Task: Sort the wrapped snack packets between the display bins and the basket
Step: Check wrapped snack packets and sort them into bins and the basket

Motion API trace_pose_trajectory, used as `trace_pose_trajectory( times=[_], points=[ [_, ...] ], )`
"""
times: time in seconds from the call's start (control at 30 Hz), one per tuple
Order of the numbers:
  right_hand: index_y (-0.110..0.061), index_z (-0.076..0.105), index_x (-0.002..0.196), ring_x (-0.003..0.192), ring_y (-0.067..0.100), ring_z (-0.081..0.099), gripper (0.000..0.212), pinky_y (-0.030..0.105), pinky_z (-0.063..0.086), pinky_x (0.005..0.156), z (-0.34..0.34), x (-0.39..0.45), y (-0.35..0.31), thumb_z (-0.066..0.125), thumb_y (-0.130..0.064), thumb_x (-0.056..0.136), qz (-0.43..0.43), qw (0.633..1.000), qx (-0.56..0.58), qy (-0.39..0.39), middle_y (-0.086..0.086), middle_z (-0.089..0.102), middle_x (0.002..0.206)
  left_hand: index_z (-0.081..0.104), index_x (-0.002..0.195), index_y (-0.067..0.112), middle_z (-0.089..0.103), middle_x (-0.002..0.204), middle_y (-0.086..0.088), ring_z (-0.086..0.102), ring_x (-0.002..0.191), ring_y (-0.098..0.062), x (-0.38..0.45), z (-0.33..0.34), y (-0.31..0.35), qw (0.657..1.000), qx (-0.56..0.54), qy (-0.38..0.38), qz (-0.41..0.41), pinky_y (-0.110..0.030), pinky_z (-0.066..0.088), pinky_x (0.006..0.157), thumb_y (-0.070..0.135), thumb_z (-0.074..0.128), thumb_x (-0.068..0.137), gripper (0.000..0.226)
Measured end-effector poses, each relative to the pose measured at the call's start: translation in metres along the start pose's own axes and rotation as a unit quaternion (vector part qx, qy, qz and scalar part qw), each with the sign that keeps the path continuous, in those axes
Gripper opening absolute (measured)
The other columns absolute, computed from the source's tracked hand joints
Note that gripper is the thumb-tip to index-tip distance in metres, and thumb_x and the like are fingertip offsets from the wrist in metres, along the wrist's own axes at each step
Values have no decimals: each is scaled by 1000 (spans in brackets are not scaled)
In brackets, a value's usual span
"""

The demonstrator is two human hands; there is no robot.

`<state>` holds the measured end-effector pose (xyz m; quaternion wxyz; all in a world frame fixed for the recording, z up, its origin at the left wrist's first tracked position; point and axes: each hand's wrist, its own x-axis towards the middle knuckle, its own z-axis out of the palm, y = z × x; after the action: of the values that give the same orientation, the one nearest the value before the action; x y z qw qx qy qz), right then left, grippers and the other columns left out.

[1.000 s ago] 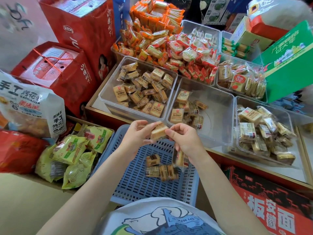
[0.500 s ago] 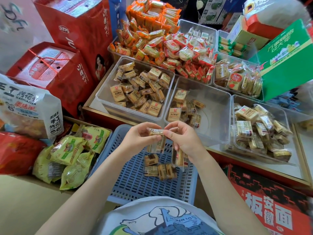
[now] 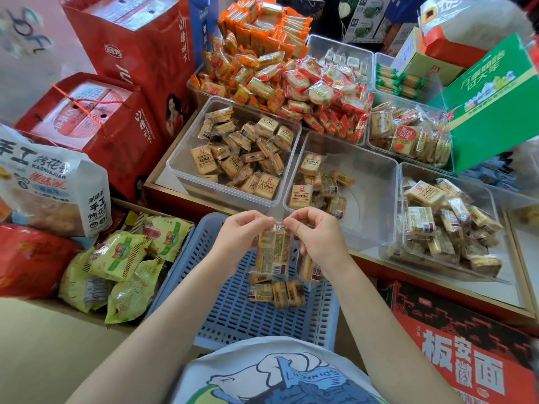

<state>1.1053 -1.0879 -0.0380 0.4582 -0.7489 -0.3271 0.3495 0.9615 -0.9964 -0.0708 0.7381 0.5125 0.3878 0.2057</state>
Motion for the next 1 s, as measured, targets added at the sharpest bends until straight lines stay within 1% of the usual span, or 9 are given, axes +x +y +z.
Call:
trace_pose_trajectory(
  times=[0.07,0.17,0.23,0.37,0.5,0.63,0.77,0.87,1.0],
  points=[
    [-10,70,92,43,9,48,7,22,43,44,1,-1,1,70,-17,96,2,1000,7,7,21,70,87,72,93,3,70,86,-8,65,83,-21,-1,2,0,1000,-23,12,-8,-32,56,71,26,64,99,25],
    [-9,71,94,42,8,47,9,23,43,46,0,-1,2,69,-17,96,13,1000,18,20,15,67,78,70,108,18,73,93,-4,68,84,-19,-5,0,-3,997,-9,-68,-29,-34,55,71,44,70,92,31],
    [-11,70,94,41,7,46,10,22,43,46,-2,0,3,69,-20,97,23,999,23,32,8,66,77,65,117,27,75,101,-7,70,87,-21,-6,-2,-8,993,37,-110,-37,-35,55,70,39,80,84,37],
    [-15,65,103,47,10,46,19,26,48,57,-1,3,2,66,-33,98,70,994,73,44,0,63,75,59,120,27,75,106,-6,73,94,-20,-4,2,-15,996,90,-15,13,-29,57,75,20,79,89,37],
    [-10,62,106,55,13,48,27,33,51,73,4,8,1,64,-36,99,155,974,149,68,0,51,68,54,125,27,70,110,0,70,99,-16,-1,4,-22,990,139,31,14,-28,57,77,23,72,94,36],
    [-9,61,105,63,12,50,20,27,45,62,13,12,0,63,-28,99,218,950,210,81,2,50,81,53,128,28,69,119,-3,69,102,-16,-3,11,-25,992,123,9,-27,-31,58,76,38,65,98,34],
    [-3,60,117,67,17,63,24,30,55,56,18,14,2,61,-20,100,250,929,259,86,7,62,84,41,141,28,64,128,1,68,101,-2,-8,10,-26,992,96,-76,-31,-22,55,83,65,77,75,84],
    [-2,61,116,71,22,66,22,36,58,64,22,16,5,62,-17,100,258,919,280,102,11,63,86,30,150,28,56,133,2,67,112,-9,-8,7,-31,986,120,-113,-23,-31,56,97,38,93,63,108],
    [-2,60,115,83,25,69,23,41,60,74,23,15,11,66,-17,98,232,923,299,68,14,67,96,43,141,28,63,125,1,67,107,-10,-7,11,-34,988,153,-23,18,-31,59,91,15,90,75,82]
  ],
)
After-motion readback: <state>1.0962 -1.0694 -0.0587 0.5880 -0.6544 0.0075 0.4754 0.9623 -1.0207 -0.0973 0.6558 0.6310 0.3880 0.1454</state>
